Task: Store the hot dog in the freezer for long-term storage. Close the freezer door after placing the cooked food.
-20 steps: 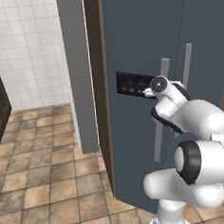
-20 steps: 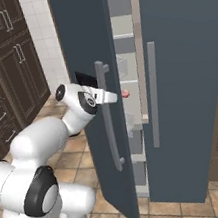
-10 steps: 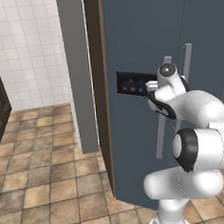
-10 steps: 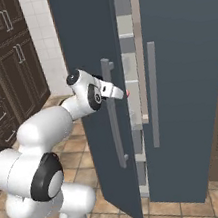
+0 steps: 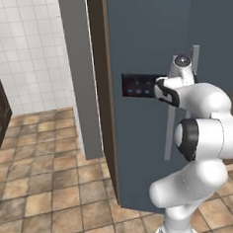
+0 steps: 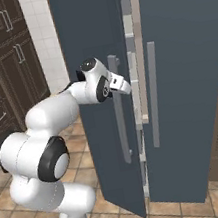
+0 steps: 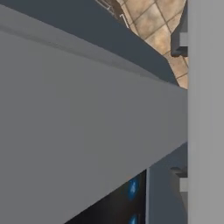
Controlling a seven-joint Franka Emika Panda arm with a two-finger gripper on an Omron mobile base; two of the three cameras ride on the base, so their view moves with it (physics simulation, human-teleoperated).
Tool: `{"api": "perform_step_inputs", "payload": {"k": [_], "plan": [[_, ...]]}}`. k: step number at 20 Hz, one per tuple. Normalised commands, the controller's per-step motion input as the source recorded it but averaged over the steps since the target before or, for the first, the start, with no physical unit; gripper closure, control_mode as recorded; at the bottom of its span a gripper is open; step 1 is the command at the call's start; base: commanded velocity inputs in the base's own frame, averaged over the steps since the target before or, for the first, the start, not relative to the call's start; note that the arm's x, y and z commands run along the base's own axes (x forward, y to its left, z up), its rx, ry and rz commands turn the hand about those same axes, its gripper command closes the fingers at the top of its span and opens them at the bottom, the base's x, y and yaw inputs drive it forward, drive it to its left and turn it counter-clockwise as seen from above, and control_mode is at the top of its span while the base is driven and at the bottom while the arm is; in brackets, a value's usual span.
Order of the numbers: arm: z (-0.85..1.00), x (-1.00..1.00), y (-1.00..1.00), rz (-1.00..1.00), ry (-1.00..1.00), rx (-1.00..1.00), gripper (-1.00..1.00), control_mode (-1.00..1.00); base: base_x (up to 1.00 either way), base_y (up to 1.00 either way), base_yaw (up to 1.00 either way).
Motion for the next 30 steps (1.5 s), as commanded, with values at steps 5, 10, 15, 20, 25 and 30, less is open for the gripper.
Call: {"api": "perform_step_inputs", "payload": {"k": [5,10,15,20,25,30], "plan": [[0.0,0.13,-0.01,0.0,0.0,0.0,-1.0,-1.0,0.0,0.0,0.0],[0.0,0.27,0.0,0.0,-0.01,-0.01,-1.0,-1.0,0.0,0.0,0.0],[0.0,0.23,0.0,0.0,-0.06,-0.02,-1.0,-1.0,0.0,0.0,0.0],[0.0,0.26,0.0,0.01,-0.06,-0.02,-1.0,-1.0,0.0,0.0,0.0],[0.01,0.38,-0.08,0.04,0.0,0.0,-1.0,-1.0,0.0,0.0,0.0],[0.08,0.44,-0.05,0.04,0.0,0.0,-1.0,-1.0,0.0,0.0,0.0]]}}
